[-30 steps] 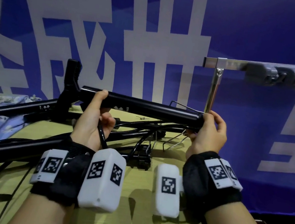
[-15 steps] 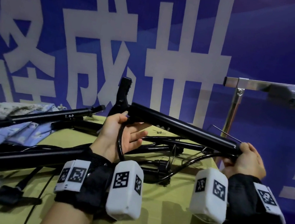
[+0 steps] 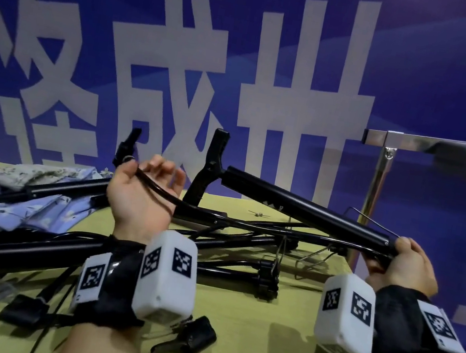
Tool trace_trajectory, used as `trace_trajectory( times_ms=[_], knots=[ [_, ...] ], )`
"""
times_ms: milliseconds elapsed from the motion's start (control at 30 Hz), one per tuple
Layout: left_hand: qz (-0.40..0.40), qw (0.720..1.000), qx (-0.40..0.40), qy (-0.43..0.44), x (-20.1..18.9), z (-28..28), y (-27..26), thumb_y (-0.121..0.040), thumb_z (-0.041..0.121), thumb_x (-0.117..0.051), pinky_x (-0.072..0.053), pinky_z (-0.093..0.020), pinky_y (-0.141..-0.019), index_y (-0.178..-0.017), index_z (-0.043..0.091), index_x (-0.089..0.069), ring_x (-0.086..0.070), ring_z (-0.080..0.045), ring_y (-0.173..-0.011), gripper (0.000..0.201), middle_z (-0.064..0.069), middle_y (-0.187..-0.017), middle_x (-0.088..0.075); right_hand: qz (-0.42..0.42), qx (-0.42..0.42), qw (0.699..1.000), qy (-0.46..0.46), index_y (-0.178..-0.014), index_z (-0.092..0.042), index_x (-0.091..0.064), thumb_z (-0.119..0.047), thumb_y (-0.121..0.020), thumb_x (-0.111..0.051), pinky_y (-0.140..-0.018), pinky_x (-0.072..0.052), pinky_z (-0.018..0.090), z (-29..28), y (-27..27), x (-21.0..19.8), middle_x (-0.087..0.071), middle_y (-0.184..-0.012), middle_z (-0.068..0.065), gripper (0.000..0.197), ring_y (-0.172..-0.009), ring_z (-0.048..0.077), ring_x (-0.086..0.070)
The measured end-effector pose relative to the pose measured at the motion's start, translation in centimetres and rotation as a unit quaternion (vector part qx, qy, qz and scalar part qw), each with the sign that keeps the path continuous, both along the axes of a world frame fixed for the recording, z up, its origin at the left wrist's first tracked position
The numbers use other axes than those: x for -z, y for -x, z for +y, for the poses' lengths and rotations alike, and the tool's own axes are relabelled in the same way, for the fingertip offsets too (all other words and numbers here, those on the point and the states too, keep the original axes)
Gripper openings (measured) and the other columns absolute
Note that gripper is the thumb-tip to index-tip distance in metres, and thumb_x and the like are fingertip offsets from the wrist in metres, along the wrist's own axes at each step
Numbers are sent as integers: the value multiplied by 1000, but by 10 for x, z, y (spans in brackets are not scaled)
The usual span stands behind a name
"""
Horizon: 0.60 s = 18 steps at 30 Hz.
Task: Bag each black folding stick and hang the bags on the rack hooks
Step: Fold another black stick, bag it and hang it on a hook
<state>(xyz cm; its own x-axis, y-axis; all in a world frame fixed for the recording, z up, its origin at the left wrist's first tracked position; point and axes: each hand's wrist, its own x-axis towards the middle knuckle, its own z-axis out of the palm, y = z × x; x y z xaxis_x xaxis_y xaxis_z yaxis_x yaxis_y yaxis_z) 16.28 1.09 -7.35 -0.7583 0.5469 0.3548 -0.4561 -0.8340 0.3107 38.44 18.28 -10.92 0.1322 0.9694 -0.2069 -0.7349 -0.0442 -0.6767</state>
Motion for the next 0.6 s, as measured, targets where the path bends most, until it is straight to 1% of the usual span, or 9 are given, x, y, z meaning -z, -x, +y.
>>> trace_trajectory(
  times_ms=[67, 133, 233, 333, 400, 433, 500, 567, 600],
  knots=[
    [-26, 1000, -14, -10, 2, 1, 4, -65, 19, -39, -42, -31, -71, -72, 12, -41, -47, -16, -64, 11, 0, -66, -49, -3, -15, 1000, -3, -100, -18, -65, -11, -90, -59, -78, -58, 43, -1, 1, -1, -65, -108, 8, 14, -93, 23, -65],
    [-8, 999, -27, 21, 3, 2, 5, -63, 12, -39, -39, -28, -71, -78, 10, -45, -47, -14, -63, 16, 0, -71, -50, -11, -22, 1000, -2, -106, -17, -66, -12, -90, -58, -78, -58, 41, -1, 1, -1, -65, -108, 8, 19, -95, 24, -66],
    [54, 990, -82, 105, 6, 6, 7, -83, -2, -36, -40, -25, -73, -91, 11, -53, -51, -10, -67, 23, 5, -75, -61, -28, -22, 999, -1, -102, -18, -66, -12, -90, -58, -75, -58, 38, -1, -1, -3, -66, -99, 5, 16, -91, 23, -66],
    [149, 933, -203, 257, 12, 16, 8, -98, 6, -38, -43, -32, -81, -110, 15, -45, -59, -13, -90, 17, 7, -91, -69, -42, -28, 999, -8, -96, -20, -62, -10, -90, -57, -83, -56, 40, -1, -1, -4, -60, -81, 0, 13, -76, 18, -63],
    [178, 896, -224, 341, 15, 22, 4, -100, 16, -42, -47, -41, -88, -112, 18, -37, -61, -23, -103, 13, -3, -105, -66, -54, -31, 998, -16, -96, -20, -62, -10, -90, -56, -83, -55, 39, -2, 0, -4, -60, -79, 0, 14, -82, 21, -64],
    [186, 884, -218, 369, 16, 23, 1, -100, 20, -42, -51, -38, -85, -111, 17, -37, -63, -25, -98, 13, -7, -104, -64, -53, -34, 998, -21, -97, -21, -63, -10, -89, -57, -86, -54, 40, -2, 1, -4, -60, -79, -1, 15, -84, 20, -65],
    [199, 878, -190, 393, 16, 22, -7, -100, 25, -41, -53, -25, -59, -104, 13, -47, -63, -19, -75, 14, -5, -88, -64, -44, -29, 998, -35, -104, -20, -64, -9, -89, -57, -86, -56, 35, 0, -1, -3, -60, -80, -2, 19, -73, 11, -64],
    [226, 863, -183, 412, 16, 22, -11, -100, 28, -40, -43, -24, -49, -90, 13, -56, -57, -15, -62, 25, 0, -75, -64, -8, -36, 998, -55, -112, -21, -60, -9, -91, -54, -61, -55, 14, 3, -2, -3, -64, -95, 3, 25, -60, 2, -58],
    [234, 857, -187, 419, 16, 22, -12, -101, 29, -39, -40, -25, -49, -86, 13, -58, -55, -15, -60, 28, 1, -74, -63, 5, -31, 997, -64, -112, -25, -56, -11, -90, -53, -51, -52, 14, 5, -3, -3, -63, -107, 7, 26, -61, 3, -56]
  ],
)
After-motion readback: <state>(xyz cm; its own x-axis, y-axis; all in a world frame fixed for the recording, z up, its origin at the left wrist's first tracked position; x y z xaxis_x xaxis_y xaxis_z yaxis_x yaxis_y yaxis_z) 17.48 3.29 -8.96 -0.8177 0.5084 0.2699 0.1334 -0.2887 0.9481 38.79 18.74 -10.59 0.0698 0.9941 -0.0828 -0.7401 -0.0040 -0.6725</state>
